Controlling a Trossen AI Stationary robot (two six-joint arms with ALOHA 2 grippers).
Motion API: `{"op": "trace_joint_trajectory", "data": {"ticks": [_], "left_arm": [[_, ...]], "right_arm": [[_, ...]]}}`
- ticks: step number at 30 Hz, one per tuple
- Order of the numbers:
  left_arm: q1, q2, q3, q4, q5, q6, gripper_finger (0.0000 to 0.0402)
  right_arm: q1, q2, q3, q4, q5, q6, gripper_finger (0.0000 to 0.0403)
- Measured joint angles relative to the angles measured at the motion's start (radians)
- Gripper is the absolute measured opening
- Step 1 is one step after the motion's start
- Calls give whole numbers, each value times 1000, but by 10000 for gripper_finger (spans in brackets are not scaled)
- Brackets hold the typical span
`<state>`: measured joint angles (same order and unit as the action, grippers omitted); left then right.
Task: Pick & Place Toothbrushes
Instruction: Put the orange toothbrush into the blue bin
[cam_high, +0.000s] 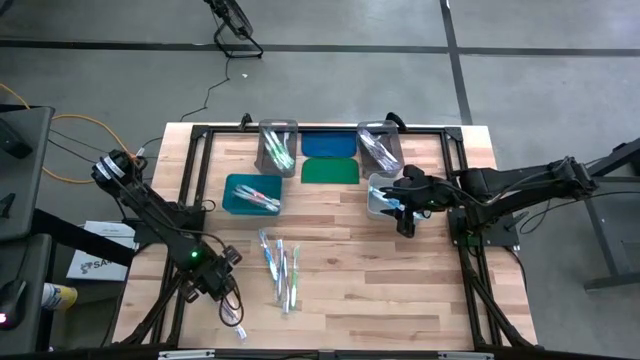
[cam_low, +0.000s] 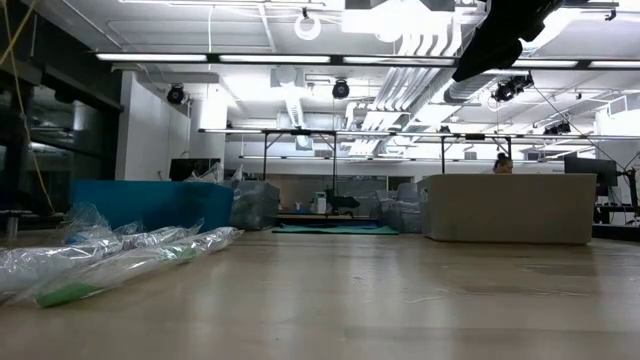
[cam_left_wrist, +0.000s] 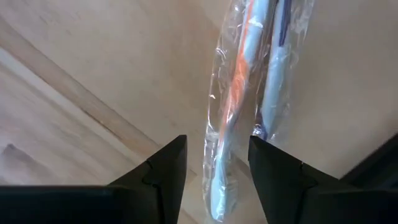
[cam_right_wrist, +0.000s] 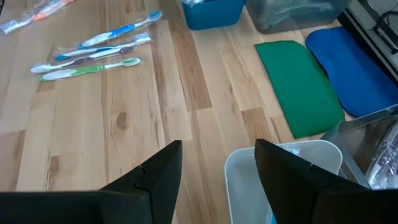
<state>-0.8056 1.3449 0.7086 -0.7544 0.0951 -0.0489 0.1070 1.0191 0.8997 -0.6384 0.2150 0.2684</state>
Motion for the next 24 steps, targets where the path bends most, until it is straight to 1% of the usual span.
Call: {"op": "trace_joint_trajectory", "data": {"ticks": [3, 6, 9, 14, 24], "left_arm": [[-18, 0, 0, -4, -50, -11, 166], [-22, 0, -1, -4, -71, -12, 166], [-20, 2, -24, 14, -66, -23, 166], [-20, 2, -55, 49, -23, -36, 166], [-20, 8, -56, 50, -26, -30, 166]], "right_arm": [[0, 0, 0, 0, 0, 0, 195], [0, 0, 0, 0, 7, 0, 195], [0, 0, 0, 0, 18, 1, 195], [0, 0, 0, 0, 18, 1, 195], [0, 0, 0, 0, 19, 0, 195]]}}
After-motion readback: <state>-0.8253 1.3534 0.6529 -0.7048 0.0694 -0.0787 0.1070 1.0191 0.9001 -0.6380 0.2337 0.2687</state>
